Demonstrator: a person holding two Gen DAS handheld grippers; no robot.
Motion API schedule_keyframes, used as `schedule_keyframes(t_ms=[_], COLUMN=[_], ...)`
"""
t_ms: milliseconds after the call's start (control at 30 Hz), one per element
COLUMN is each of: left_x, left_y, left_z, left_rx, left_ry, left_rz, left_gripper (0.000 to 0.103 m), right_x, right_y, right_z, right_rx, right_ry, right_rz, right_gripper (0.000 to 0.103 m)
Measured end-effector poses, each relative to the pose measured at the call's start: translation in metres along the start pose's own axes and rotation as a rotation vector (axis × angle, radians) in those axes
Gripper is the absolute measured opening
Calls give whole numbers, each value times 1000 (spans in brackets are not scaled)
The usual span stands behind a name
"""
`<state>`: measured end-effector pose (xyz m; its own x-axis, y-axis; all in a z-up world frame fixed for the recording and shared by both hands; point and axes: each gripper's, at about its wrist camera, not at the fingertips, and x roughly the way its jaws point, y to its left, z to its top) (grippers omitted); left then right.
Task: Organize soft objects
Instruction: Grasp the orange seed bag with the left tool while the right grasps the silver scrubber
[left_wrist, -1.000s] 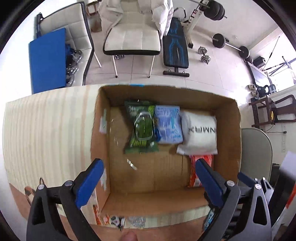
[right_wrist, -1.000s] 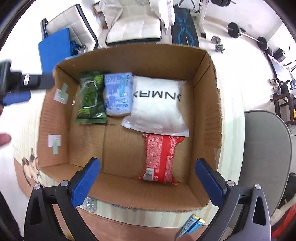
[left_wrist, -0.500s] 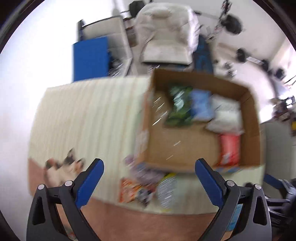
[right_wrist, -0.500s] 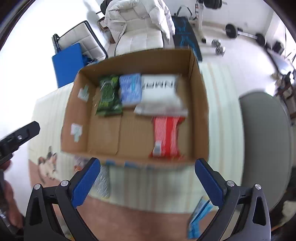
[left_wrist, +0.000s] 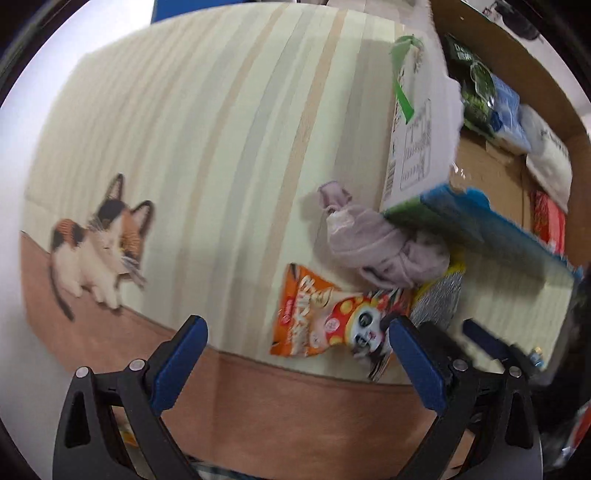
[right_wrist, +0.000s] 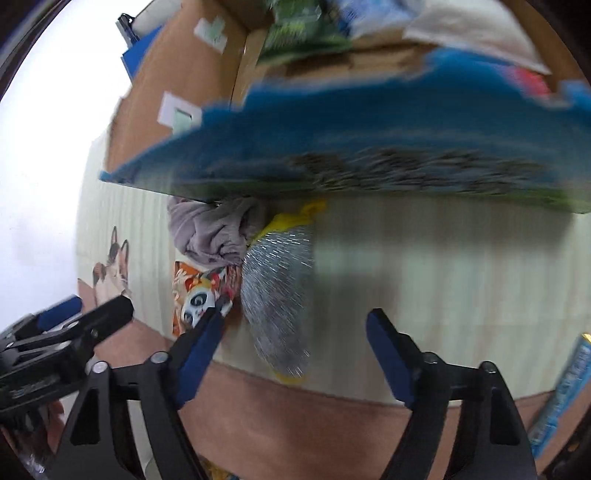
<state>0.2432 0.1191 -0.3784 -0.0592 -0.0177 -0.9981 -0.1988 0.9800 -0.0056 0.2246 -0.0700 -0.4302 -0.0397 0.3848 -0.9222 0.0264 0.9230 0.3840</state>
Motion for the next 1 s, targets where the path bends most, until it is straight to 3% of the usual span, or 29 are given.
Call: schedule_keyframes(t_ms=[100, 200, 267, 367, 400, 433, 567, 667, 767, 833, 1000], left_x=[19, 38, 44, 43, 44, 45, 47, 64, 87, 99, 105], left_y=[-1, -10, -19, -36, -36, -31, 25, 52, 47, 35, 5], left_z=[11, 18, 16, 0, -7, -9, -14, -24, -27, -25, -10], left_rx=[-6, 34, 110, 335, 387, 378, -34, -318, -492, -512, -344], left_ry=[34, 60, 58, 29, 43, 60, 193, 252, 337, 371, 337], left_rz=[-78, -101, -104, 8, 99, 126, -166, -299, -403, -401, -204], left_gripper=[101, 101, 101, 101, 101, 101, 101, 101, 101, 101, 101], right_x=[20, 25, 26, 19, 16, 11, -2, -5, -2, -1, 5], right_y=[4, 5, 1, -13, -17, -24, -41, -51, -54, -55, -42], right_z=[-1, -7, -15, -27, -30, -34, -47, -51, -52, -51, -50], right_rx=[16, 12, 18, 28, 33, 42, 64, 107, 141, 139, 99], right_ry=[16, 21, 60, 93, 94, 96, 84, 77, 75, 76, 81], right_rz=[-12, -58, -83, -102, -101, -100, -131, -127, -115, -122, -162], right_gripper=[80, 54, 52, 52, 52, 52, 52, 52, 52, 52, 52])
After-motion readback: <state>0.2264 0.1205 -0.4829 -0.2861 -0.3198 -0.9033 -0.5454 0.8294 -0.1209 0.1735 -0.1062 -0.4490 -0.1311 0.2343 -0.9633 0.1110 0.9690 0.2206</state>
